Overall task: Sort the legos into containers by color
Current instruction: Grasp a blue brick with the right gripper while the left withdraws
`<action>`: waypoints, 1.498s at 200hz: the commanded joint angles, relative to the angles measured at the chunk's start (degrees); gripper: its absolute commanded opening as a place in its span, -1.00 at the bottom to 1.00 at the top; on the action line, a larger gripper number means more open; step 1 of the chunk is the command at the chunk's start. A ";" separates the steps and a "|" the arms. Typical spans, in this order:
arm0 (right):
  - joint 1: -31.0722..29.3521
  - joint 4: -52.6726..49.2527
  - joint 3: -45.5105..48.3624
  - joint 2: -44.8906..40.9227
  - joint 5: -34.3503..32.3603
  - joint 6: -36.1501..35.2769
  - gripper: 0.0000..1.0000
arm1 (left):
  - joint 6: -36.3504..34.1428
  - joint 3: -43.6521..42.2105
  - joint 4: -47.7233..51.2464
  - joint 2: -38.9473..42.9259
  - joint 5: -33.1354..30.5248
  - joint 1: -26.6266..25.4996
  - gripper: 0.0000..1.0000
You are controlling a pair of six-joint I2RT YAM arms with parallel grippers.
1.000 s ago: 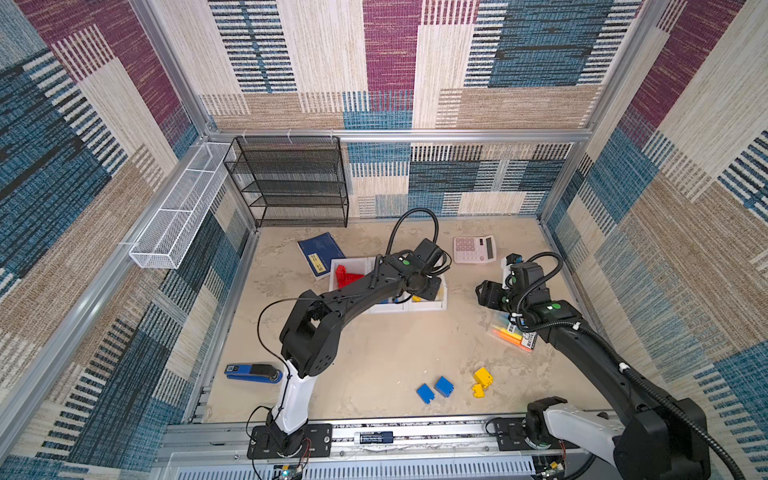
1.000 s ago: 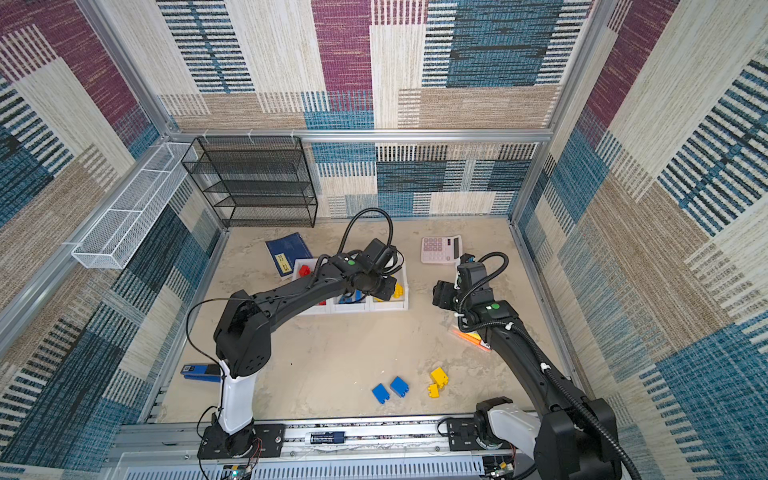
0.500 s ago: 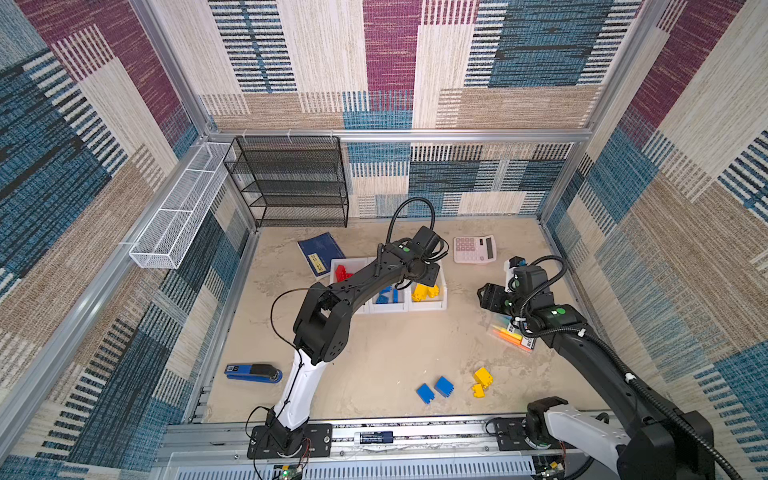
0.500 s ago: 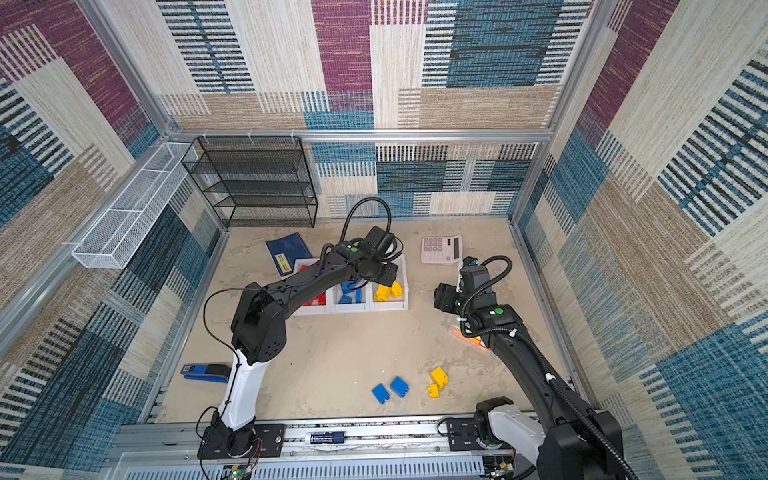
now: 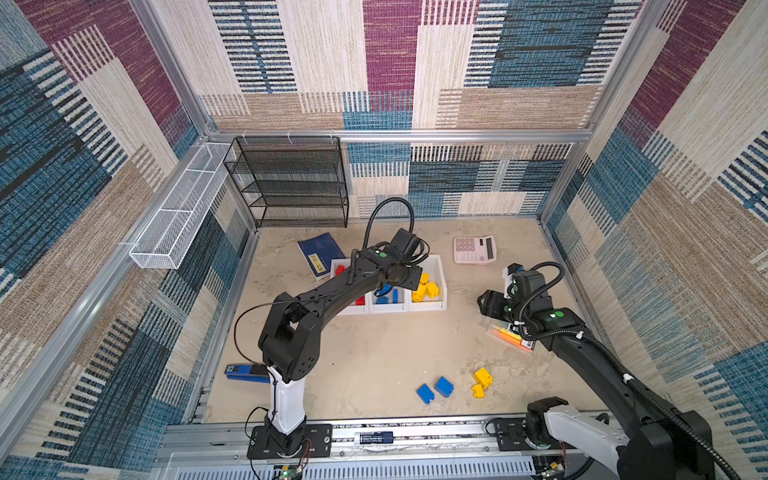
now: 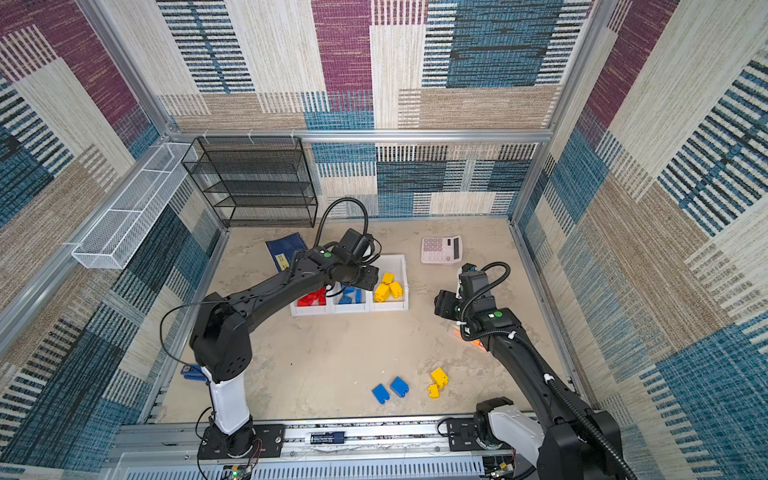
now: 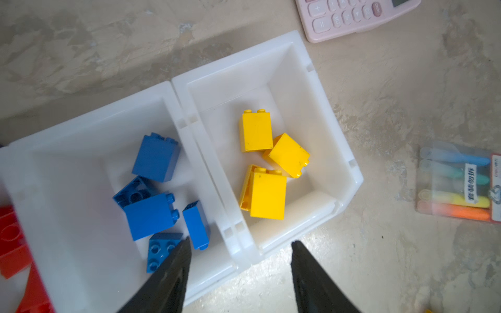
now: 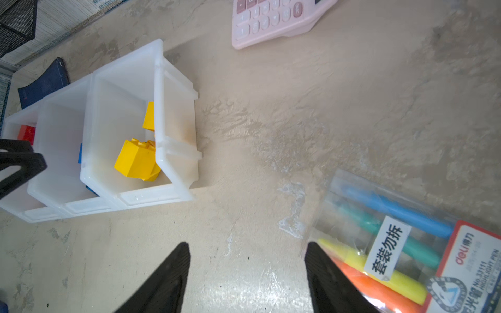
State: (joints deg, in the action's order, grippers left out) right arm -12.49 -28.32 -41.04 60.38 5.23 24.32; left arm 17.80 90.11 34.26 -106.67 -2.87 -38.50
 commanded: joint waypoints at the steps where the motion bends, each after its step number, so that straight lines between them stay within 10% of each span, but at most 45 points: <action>1: -2.50 -0.08 0.76 -0.99 2.14 2.99 0.34 | 2.70 -7.74 -4.52 6.34 -1.22 1.73 0.24; 79: -29.28 -7.16 2.86 3.03 -1.41 13.20 0.37 | 9.63 -29.64 -9.12 23.95 -2.22 7.88 0.26; 155: -45.24 -12.86 2.48 5.10 -2.51 17.12 0.37 | 10.76 -32.36 -9.22 24.76 -0.60 9.32 0.26; 299: -51.59 -10.69 0.34 17.04 -8.19 16.33 -0.02 | 12.08 -34.82 -9.03 25.42 0.77 9.33 0.26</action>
State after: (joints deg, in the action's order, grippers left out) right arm -63.86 -41.80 -40.36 75.99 -2.59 41.23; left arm 28.71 55.33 25.93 -81.38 -2.59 -29.15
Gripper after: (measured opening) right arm 0.548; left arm 0.632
